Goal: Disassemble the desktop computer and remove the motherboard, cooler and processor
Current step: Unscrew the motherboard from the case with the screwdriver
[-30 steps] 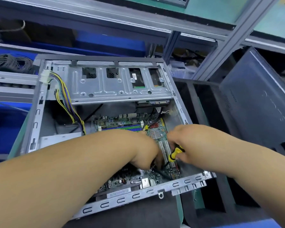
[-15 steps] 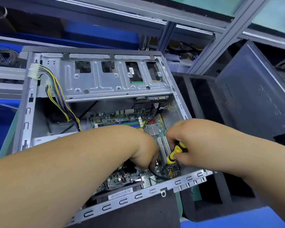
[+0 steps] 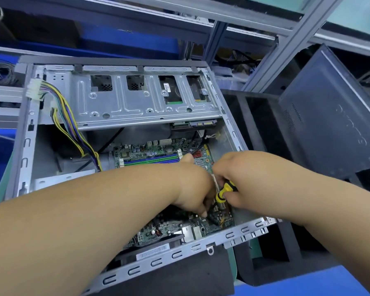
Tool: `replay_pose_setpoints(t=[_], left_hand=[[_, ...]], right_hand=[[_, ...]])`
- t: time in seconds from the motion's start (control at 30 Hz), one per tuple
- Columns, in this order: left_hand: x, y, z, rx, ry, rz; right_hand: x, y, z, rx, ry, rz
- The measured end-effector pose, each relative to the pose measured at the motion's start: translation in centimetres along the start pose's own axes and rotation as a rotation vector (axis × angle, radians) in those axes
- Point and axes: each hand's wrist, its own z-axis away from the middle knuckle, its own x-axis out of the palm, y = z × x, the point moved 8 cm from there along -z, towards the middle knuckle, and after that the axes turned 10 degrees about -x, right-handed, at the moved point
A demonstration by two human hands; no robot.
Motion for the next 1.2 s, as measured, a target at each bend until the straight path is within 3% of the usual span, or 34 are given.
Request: replay_pose_setpoints(t=[0.17,0.37,0.47,0.7,0.8,0.93,1.2], left_hand=[[-0.8,-0.6,-0.3,-0.094,0.108,0.019],[-0.6,-1.8,-0.4,-0.188,0.027,-0.131],[-0.8,-2.0,-0.5,-0.192,0.069,-0.147],[-1.4,-1.5,-1.0,-0.157,0.302,0.122],[-2.5,-2.4,-1.2,-0.218,0.352,0.306],[-2.2,-2.3,-1.4,-0.19,0.285,0.223],[1.1,1.0,-0.4,-0.008,-0.105,-0.127]], right_hand=[[-0.6,0.7,0.4,0.013,0.054,0.039],[-0.6,0.9,0.9,0.01,0.105,-0.045],[-0.7,0.8,0.8,0.006,0.1,-0.088],[-0.2,0.3,0.5,-0.014,0.041,-0.048],[-0.5,0.3,0.6,-0.006,0.055,-0.057],[-0.4,0.4,0.7,0.001,0.036,-0.033],[0.1,0.4,0.7,0.002,-0.035,-0.011]])
